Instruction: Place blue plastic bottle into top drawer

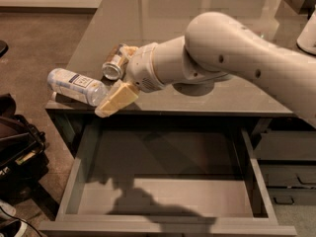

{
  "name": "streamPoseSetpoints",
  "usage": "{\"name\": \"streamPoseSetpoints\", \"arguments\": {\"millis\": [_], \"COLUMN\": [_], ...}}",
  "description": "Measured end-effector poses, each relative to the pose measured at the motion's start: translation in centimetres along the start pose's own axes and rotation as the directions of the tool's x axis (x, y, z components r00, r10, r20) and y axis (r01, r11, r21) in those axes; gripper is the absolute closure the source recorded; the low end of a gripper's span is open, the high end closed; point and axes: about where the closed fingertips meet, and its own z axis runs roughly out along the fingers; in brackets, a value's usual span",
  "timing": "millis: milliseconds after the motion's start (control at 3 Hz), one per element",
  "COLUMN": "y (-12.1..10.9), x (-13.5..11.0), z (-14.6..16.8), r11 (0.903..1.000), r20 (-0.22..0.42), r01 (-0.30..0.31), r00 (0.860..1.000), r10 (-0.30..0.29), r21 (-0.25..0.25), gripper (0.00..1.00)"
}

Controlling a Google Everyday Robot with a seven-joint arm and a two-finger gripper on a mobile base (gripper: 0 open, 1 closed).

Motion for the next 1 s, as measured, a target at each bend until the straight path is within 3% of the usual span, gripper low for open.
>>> {"name": "streamPoseSetpoints", "arguments": {"millis": [333, 1000], "y": [0.1, 0.4], "x": [-0.8, 1.1], "z": [3.3, 7.2], "r11": [0.9997, 0.9972], "r20": [0.043, 0.028], "r01": [-0.011, -0.064], "r00": [0.999, 0.997], "r10": [0.012, 0.065], "r21": [-0.022, -0.037], "gripper": [0.00, 0.00]}}
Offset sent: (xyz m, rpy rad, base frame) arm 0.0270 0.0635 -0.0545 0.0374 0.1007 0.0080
